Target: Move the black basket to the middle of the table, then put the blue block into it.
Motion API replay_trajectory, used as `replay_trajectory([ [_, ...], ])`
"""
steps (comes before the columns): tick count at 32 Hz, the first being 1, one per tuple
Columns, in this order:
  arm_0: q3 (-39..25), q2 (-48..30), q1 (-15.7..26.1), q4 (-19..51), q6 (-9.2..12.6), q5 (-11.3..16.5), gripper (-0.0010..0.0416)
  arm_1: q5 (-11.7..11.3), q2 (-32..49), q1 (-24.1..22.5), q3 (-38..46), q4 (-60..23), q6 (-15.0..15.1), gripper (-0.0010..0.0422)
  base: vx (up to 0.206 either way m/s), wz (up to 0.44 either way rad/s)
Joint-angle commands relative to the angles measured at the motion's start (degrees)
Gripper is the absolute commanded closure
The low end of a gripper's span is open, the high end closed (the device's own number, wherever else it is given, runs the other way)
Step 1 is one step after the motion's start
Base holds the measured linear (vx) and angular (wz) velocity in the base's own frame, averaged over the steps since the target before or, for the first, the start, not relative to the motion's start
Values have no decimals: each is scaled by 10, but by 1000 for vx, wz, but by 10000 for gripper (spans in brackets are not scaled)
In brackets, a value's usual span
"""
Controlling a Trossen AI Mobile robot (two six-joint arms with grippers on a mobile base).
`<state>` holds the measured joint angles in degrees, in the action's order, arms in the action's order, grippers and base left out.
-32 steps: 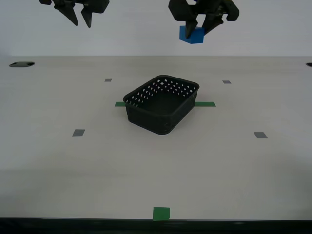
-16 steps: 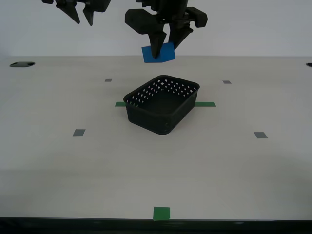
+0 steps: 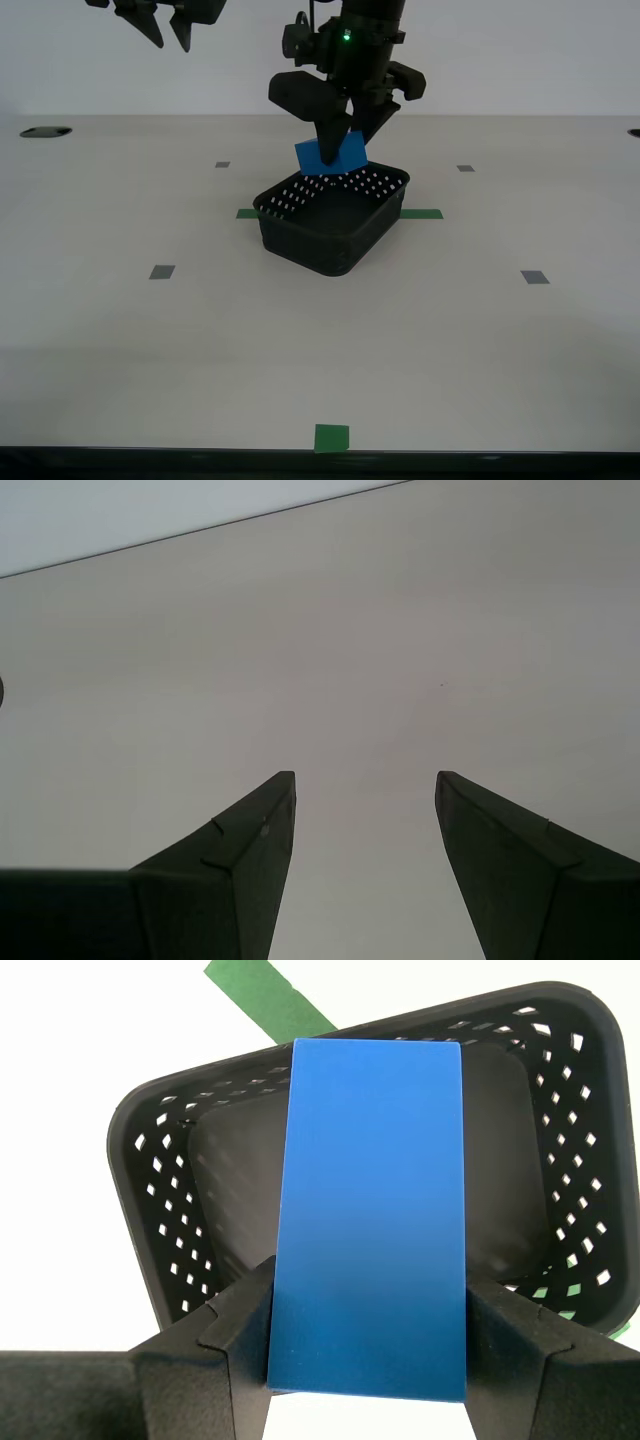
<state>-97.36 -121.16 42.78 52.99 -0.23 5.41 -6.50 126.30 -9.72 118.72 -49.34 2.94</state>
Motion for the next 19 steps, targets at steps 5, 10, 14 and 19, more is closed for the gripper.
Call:
replay_trajectory([
  [5,0,0,0,12,-2,2,185,0,0,0,1,1,1,225,0,0],
  [10,30,0,0,16,1,2,1,0,0,0,1,2,1,224,0,0],
  [14,63,0,0,14,2,2,37,1,0,0,1,2,1,225,0,0],
  [19,66,0,0,8,2,2,37,0,0,0,1,2,1,224,0,0],
])
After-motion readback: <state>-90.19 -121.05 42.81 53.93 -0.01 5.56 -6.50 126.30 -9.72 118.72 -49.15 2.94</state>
